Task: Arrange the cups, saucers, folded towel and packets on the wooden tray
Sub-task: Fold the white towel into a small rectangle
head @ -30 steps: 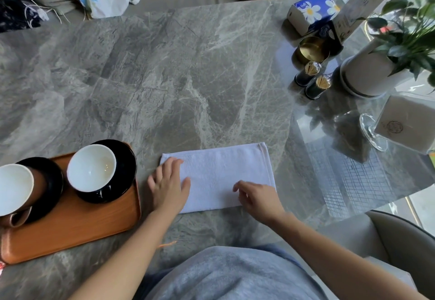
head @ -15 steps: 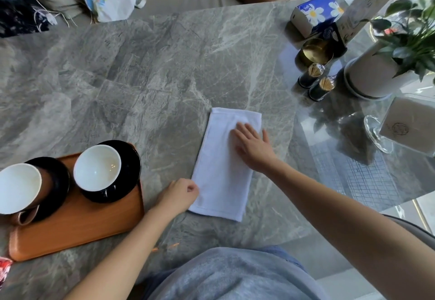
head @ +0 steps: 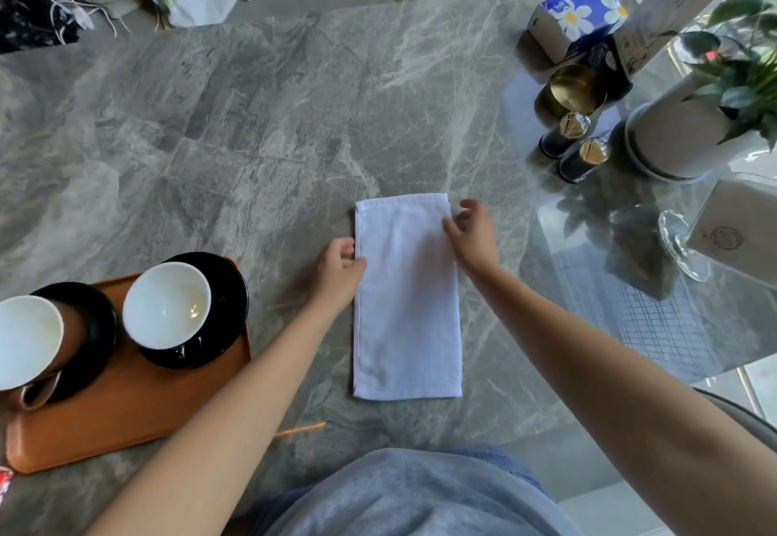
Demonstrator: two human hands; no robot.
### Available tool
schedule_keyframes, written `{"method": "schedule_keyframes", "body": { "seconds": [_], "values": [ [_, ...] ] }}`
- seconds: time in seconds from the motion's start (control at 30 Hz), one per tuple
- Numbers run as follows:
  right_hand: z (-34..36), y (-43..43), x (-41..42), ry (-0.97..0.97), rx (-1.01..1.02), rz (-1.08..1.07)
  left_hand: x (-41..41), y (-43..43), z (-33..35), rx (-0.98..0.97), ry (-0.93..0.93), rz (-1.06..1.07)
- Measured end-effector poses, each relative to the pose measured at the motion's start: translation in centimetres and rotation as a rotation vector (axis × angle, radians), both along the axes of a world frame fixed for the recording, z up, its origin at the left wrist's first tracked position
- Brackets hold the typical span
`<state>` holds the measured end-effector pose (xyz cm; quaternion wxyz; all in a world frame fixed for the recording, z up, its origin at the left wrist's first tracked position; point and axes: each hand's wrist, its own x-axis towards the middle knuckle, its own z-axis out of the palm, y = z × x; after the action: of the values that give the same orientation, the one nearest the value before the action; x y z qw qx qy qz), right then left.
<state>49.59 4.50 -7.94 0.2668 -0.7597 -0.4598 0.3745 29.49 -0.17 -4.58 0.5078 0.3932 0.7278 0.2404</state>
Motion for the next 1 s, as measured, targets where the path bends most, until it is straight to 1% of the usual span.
{"method": "schedule_keyframes", "body": {
  "seconds": [0.07,0.2,0.33,0.47,0.6,0.7,0.77,0.87,1.0],
  "values": [
    [-0.2,0.8,0.1,0.045,-0.057,-0.011,0.9,2.0,0.1,-0.031,-0.062,0.038],
    [-0.6,1.5,0.2,0.039,-0.081,-0.01,1.7,4.5,-0.4,-0.09,-0.045,0.084],
    [-0.6,1.8,0.0,0.127,-0.068,-0.041,1.5,5.9,-0.3,-0.155,-0.048,0.089],
    [-0.4,1.6,-0.3,0.199,-0.109,-0.11,1.6,6.5,-0.4,-0.216,-0.111,0.089],
    [0.7,1.6,-0.3,0.297,-0.123,-0.167,1.9,6.2,-0.6,-0.153,-0.22,0.2],
    [1.4,1.6,-0.5,0.35,-0.163,-0.204,1.8,6.1,-0.1,-0.117,-0.28,0.24],
    [1.7,1.3,-0.7,0.379,-0.155,-0.167,1.8,6.0,0.3,-0.11,-0.324,0.243],
    [2.2,0.7,-1.1,0.442,-0.08,-0.107,1.5,5.8,1.0,-0.09,-0.368,0.243],
    [2.7,-0.2,-1.1,0.513,-0.012,-0.058,0.4,4.7,1.6,-0.117,-0.468,0.266]
  ]
}}
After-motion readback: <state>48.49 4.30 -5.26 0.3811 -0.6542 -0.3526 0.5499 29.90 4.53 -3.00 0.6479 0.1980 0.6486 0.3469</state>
